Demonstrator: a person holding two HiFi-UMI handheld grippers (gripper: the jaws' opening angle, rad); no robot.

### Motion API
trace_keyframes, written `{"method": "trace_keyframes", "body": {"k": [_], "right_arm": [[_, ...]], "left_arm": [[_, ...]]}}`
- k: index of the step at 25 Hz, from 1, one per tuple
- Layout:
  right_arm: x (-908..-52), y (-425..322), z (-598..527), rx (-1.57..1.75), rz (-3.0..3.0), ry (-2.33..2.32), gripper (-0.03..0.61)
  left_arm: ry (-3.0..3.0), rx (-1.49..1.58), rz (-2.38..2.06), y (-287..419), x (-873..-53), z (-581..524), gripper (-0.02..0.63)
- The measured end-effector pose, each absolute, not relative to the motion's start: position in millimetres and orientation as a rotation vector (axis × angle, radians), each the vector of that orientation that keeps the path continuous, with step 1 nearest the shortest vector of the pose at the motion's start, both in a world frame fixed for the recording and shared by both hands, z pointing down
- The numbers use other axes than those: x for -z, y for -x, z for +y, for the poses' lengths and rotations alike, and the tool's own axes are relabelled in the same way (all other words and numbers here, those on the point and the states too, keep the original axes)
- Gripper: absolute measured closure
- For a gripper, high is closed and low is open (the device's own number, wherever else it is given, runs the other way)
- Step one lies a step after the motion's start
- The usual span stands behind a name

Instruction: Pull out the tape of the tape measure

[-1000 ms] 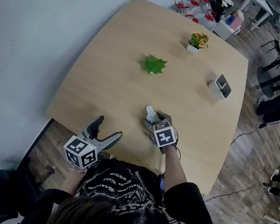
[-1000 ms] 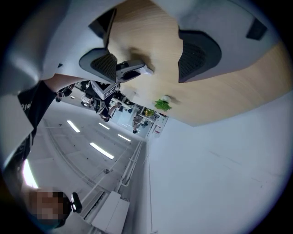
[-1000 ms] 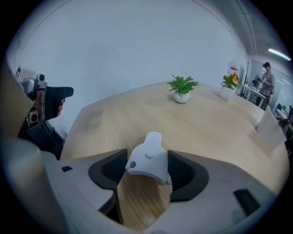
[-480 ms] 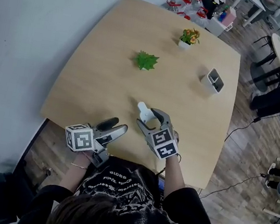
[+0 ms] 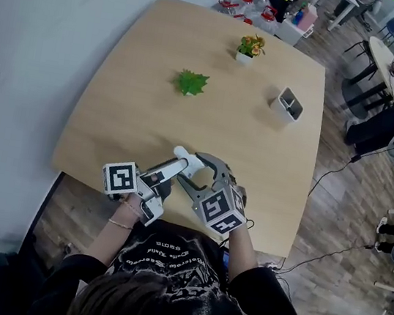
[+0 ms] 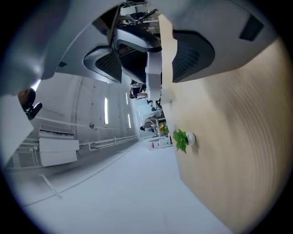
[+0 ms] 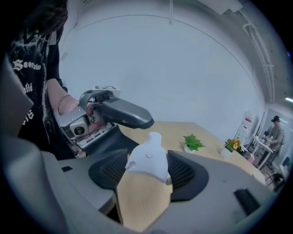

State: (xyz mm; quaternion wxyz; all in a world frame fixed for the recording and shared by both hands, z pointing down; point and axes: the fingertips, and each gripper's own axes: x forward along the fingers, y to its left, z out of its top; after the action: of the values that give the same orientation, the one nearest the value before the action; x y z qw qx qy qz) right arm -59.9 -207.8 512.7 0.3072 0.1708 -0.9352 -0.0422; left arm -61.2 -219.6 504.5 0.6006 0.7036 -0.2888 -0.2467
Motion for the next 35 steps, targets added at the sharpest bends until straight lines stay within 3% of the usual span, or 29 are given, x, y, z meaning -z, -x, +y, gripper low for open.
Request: {"method": "trace_keyframes", "body": {"k": [9,30,32,33,35], "right_arm": [[-509.7,53.4,-196.2,0.095,-2.477,-0.445,0.295],[-472.0,18.9,-188.8,-0.105,-2.709,-0.624,0.296],[-468.1,12.8,-190.2,-0.148,-2.74,-0.654,0.349],[-467.6,10.2,-191.6,-0.17,-2.754,-0.667,0.427],[-469.5,8.4,-192.1,-0.21,-2.767,-0.655,0.434]], "left_arm": [[-1.499,0.614,-0.696,48.9,-525.1,-223.0,0.494],[-1.354,0.646,-0.559,62.0,-508.1,-220.0,0.518],[-1.337,0.635,-0.513,62.3,-501.6,-216.1,0.517],[-1.333,0.623,-0.495,62.5,-499.2,-214.0,0.517],[-1.333,0.595,-0.463,61.7,-495.9,-211.4,0.517]]}}
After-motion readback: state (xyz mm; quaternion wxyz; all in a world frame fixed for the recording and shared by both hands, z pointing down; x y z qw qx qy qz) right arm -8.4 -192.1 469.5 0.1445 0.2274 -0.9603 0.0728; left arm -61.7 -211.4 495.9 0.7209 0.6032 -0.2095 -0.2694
